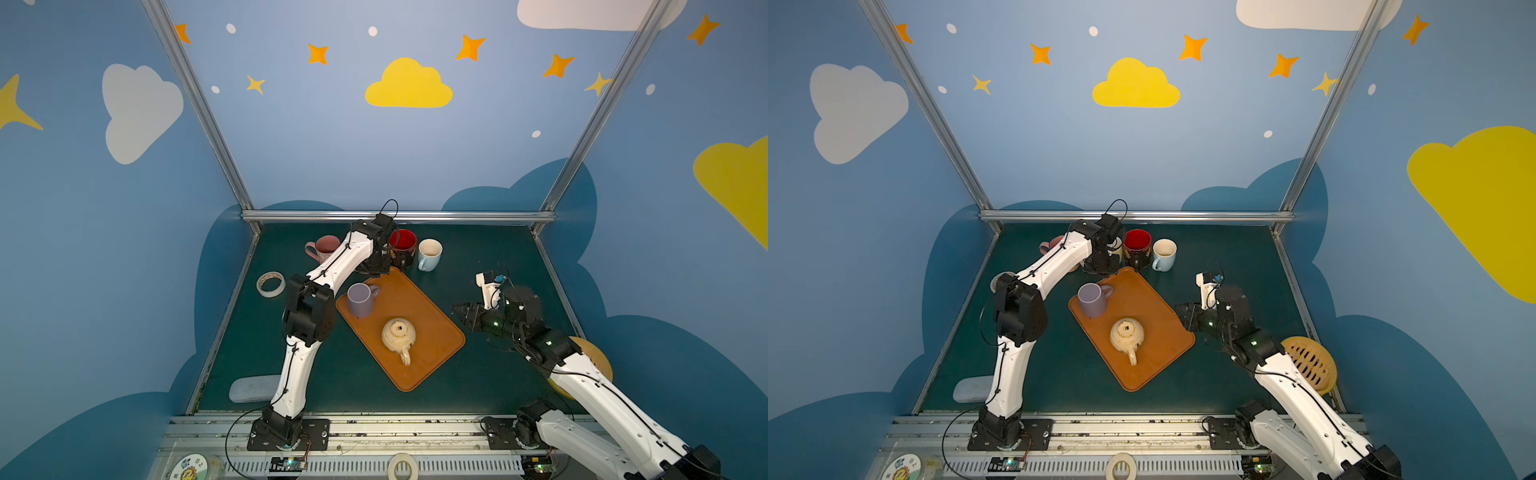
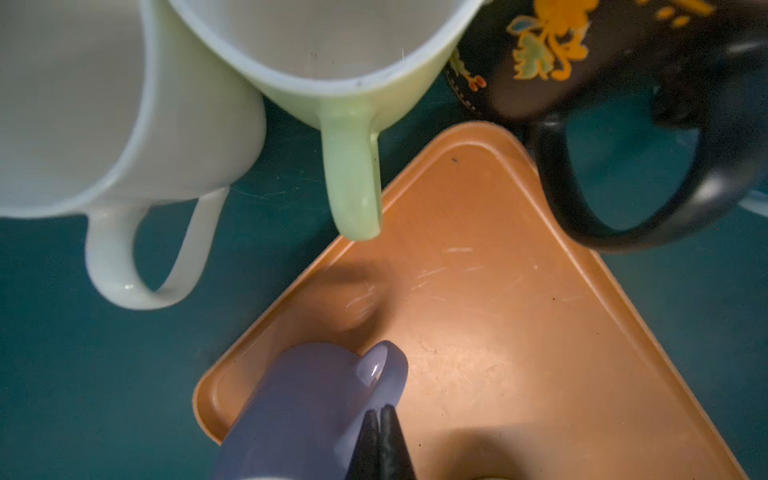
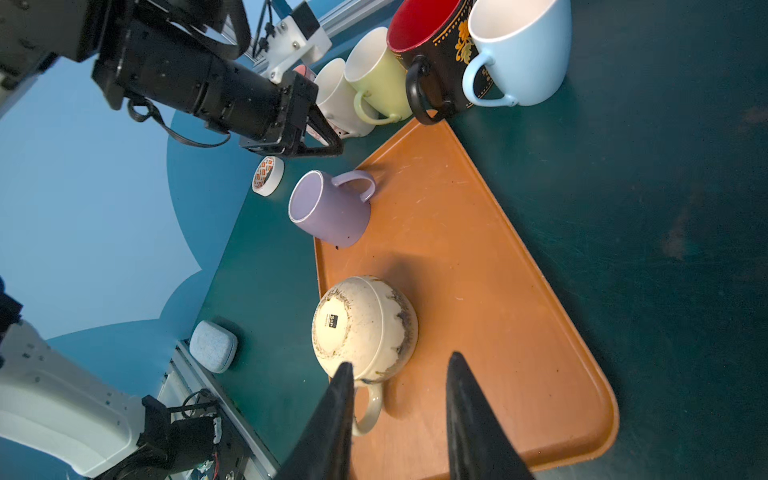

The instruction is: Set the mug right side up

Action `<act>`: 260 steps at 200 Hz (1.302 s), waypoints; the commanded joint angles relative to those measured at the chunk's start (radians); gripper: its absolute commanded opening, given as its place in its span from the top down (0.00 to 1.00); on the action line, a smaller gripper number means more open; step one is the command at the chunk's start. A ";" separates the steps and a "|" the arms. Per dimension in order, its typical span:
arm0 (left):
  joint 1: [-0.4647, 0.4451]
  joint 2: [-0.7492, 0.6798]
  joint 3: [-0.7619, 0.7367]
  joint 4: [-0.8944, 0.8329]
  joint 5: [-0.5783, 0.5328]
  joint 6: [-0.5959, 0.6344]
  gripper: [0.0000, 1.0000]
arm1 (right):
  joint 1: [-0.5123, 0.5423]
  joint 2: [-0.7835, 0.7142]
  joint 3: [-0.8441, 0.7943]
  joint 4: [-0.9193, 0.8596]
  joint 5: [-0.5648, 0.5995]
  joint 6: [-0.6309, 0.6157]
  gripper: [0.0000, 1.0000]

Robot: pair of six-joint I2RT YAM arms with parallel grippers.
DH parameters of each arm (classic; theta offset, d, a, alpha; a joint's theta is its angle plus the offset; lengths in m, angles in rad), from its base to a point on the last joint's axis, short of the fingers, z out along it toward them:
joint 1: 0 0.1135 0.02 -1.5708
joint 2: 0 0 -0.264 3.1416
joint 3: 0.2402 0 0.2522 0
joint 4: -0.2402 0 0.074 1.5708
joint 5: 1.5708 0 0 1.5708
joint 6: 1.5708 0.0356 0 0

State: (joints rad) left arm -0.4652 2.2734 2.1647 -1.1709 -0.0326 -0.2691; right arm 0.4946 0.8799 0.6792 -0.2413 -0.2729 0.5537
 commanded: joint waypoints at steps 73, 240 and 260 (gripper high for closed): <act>-0.034 0.065 -0.007 -0.064 -0.104 0.028 0.96 | -0.003 -0.037 -0.033 -0.015 -0.019 -0.011 0.68; -0.204 -0.325 -0.604 0.170 -0.118 -0.047 0.96 | 0.000 0.010 -0.012 -0.015 -0.038 -0.014 0.68; -0.205 -0.362 -0.648 0.182 -0.118 -0.052 0.96 | -0.001 0.011 -0.013 -0.017 -0.037 -0.014 0.67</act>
State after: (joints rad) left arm -0.6727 1.9591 1.5597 -0.9909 -0.1261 -0.3035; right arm 0.4927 0.8898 0.6498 -0.2558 -0.3004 0.5438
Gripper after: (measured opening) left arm 0.047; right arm 0.325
